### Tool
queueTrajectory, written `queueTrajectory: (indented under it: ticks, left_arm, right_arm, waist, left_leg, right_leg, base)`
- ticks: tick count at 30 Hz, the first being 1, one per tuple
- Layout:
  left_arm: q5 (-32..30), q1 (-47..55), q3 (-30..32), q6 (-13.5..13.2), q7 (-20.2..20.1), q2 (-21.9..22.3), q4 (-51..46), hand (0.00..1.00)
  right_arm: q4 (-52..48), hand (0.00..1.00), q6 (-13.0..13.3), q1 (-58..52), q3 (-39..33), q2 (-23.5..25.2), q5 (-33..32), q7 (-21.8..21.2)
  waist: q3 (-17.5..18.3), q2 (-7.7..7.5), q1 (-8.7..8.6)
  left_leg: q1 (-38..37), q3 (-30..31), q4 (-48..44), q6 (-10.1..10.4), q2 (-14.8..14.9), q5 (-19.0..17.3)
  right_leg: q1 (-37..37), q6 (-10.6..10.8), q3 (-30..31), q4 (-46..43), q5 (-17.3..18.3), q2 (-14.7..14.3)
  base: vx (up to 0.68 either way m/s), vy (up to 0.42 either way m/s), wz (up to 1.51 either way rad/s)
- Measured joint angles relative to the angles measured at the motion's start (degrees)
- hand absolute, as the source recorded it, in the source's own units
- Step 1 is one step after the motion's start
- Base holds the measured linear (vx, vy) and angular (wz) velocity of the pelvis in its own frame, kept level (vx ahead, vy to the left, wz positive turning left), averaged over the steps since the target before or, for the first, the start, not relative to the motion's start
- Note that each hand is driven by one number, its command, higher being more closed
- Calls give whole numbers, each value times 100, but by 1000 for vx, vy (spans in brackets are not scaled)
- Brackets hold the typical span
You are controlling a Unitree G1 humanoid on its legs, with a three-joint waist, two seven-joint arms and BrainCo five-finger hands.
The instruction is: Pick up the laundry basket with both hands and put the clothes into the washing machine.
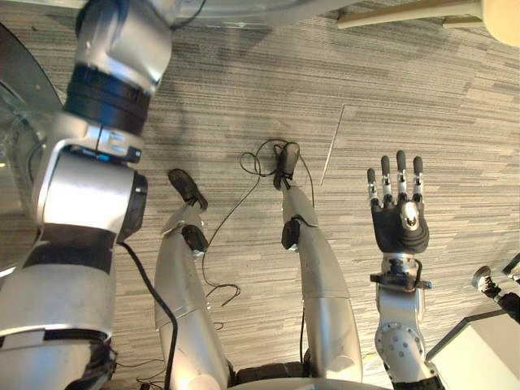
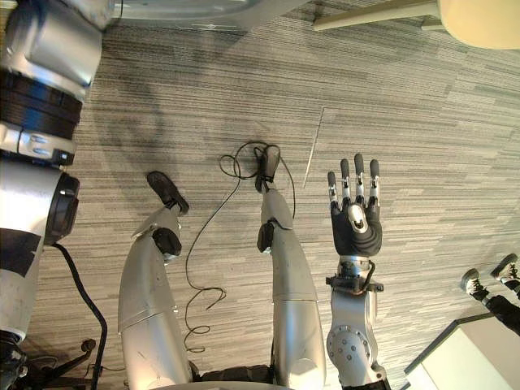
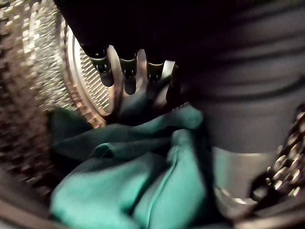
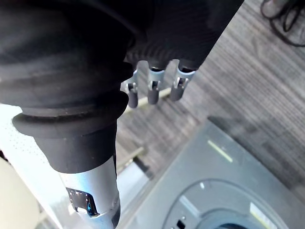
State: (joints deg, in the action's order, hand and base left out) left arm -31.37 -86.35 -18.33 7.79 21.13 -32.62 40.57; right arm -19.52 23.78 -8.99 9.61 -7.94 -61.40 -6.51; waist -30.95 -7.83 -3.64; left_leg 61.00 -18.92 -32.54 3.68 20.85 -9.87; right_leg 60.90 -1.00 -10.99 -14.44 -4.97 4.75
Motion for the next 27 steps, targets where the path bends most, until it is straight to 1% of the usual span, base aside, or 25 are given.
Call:
queueTrajectory:
  ticks: [2, 3, 6, 7, 8, 9, 10, 11, 12, 13, 14, 15, 16, 17, 18, 21, 22, 23, 26, 27]
  left_arm:
    - [-89, 237, 145, -4, -80, -35, 0, 0]
    - [-74, 360, 341, -7, -98, -32, -1, 0]
    - [110, 621, 824, -30, 11, 131, -6, 0]
    - [478, 777, 1114, -65, 145, 405, -30, 0]
    - [713, 813, 1218, -66, 255, 553, -48, 0]
    - [1052, 859, 1299, -53, 466, 890, -152, 0]
    - [1349, 1005, 1473, -24, 663, 1230, -530, 0]
    - [1440, 1118, 1588, -14, 773, 1416, -804, 0]
    - [1559, 1401, 1674, -10, 979, 1654, -1369, 0]
    - [1571, 1608, 1669, -16, 1034, 1679, -1698, 0]
    - [1572, 2214, 1639, -67, 1043, 1704, -2545, 0]
    - [1563, 2854, 1713, -171, 1134, 1801, -3311, 0]
    - [1552, 3185, 1814, -232, 1156, 1878, -3621, 0]
    - [1541, 3869, 2112, -327, 1194, 2139, -4157, 0]
    - [1487, 4498, 2355, -381, 1304, 2410, -4465, 0]
    - [1490, 5482, 2705, -406, 1395, 2956, -4502, 0]
    - [1506, 5573, 2730, -411, 1385, 3022, -4499, 0]
    - [1661, 5754, 2727, -474, 1333, 3095, -4470, 0]
    - [1956, 6264, 2452, -759, 1153, 3163, -4384, 0]
    - [2110, 6633, 2226, -977, 967, 3215, -4324, 0]
  right_arm:
    - [-4, 0, 5, -20, 33, -69, -77, -9]
    - [-5, 0, 20, -20, 89, -87, -117, -10]
    - [-7, 0, 36, -20, 298, -94, -113, -9]
    - [1, 0, 48, -28, 371, -90, -104, -2]
    - [15, 0, 54, -28, 371, -93, -101, 4]
    - [34, 0, 64, -17, 356, -124, -89, 12]
    - [72, 0, 61, 29, 324, -143, 0, 21]
    - [76, 0, 60, 42, 294, -140, 49, 23]
    - [72, 0, 63, 45, 178, -83, 138, 22]
    - [72, 0, 65, 45, 108, -35, 158, 32]
    - [74, 0, 73, 51, -35, 95, 253, 57]
    - [71, 0, 74, 73, -126, 207, 336, 61]
    - [70, 0, 75, 72, -152, 243, 366, 60]
    - [80, 0, 69, 74, -192, 326, 382, 60]
    - [90, 0, 67, 73, -194, 397, 450, 65]
    - [139, 0, 46, 81, -281, 412, 663, 156]
    - [176, 0, 25, 99, -304, 412, 717, 185]
    - [283, 0, -37, 134, -325, 412, 820, 283]
    - [603, 0, -169, 150, -303, 438, 942, 393]
    - [792, 0, -187, 150, -303, 460, 1059, 430]
  waist:
    - [0, 0, 17]
    - [0, 1, 46]
    - [-1, 2, 59]
    - [-2, 3, 58]
    - [-2, 3, 71]
    - [-6, 10, 86]
    - [-14, 23, 81]
    - [-18, 33, 66]
    - [-21, 39, 43]
    - [-30, 53, 21]
    - [-33, 75, 0]
    - [-36, 118, 70]
    - [-37, 164, 116]
    - [-39, 217, 200]
    - [-42, 223, 267]
    - [-47, 247, 455]
    - [-46, 250, 456]
    - [-45, 251, 451]
    - [-29, 304, 455]
    - [-19, 335, 463]
  left_leg:
    - [0, 4, 43, 40, 4, 25]
    - [2, 3, 42, 59, 15, 37]
    - [2, 18, 54, 89, 17, 61]
    - [2, 36, 62, 111, 18, 78]
    - [2, 39, 62, 114, 19, 81]
    - [2, 60, 63, 115, 19, 81]
    - [3, 105, 59, 115, 9, 81]
    - [1, 137, 52, 115, 1, 81]
    - [-39, 162, 62, 128, -24, 89]
    - [-75, 178, 75, 136, -73, 97]
    - [-164, 180, 121, 164, -169, 115]
    - [-233, 179, 197, 197, -191, 148]
    - [-254, 181, 232, 205, -196, 169]
    - [-322, 183, 316, 235, -209, 231]
    - [-399, 179, 407, 282, -204, 280]
    - [-512, 296, 441, 342, -199, 326]
    - [-527, 340, 435, 344, -200, 343]
    - [-588, 418, 407, 345, -200, 353]
    - [-947, 498, 359, 344, -199, 351]
    - [-1205, 492, 364, 338, -205, 342]
  right_leg:
    - [-3, 0, -3, 31, 1, -20]
    - [-2, -1, -1, 37, 1, -39]
    - [-2, -1, -6, 36, 2, -68]
    - [0, -2, -11, 34, 3, -80]
    - [0, -2, -12, 32, 4, -84]
    - [-2, -5, -22, 11, 8, -77]
    - [2, -6, -76, -75, 11, -51]
    - [8, -5, -122, -144, 19, -36]
    - [29, -17, -176, -297, 68, 5]
    - [28, -65, -182, -393, 157, 53]
    - [29, -88, -194, -565, 357, 159]
    - [26, -75, -175, -620, 379, 177]
    - [24, -88, -180, -648, 395, 179]
    - [3, -104, -190, -673, 439, 193]
    - [-26, -102, -189, -674, 445, 179]
    - [-139, -66, -269, -794, 562, 174]
    - [-174, -85, -302, -832, 578, 181]
    - [-269, -115, -362, -897, 617, 192]
    - [-676, -144, -437, -981, 680, 217]
    - [-932, -93, -435, -993, 733, 226]
  base:
    - [0, 0, 0]
    - [-10, -27, -3]
    - [-9, -14, -3]
    - [0, 0, 0]
    - [-25, -22, 3]
    - [-21, -13, 8]
    - [-20, -11, 10]
    - [-16, -6, 14]
    - [-9, -3, 20]
    - [-5, -1, 39]
    - [4, -7, 36]
    - [6, -11, 28]
    - [11, -28, 13]
    - [13, -36, 10]
    - [14, -39, 9]
    - [8, -36, 13]
    - [5, -30, 28]
    - [8, -23, 24]
    - [19, -7, 17]
    - [29, 20, 13]
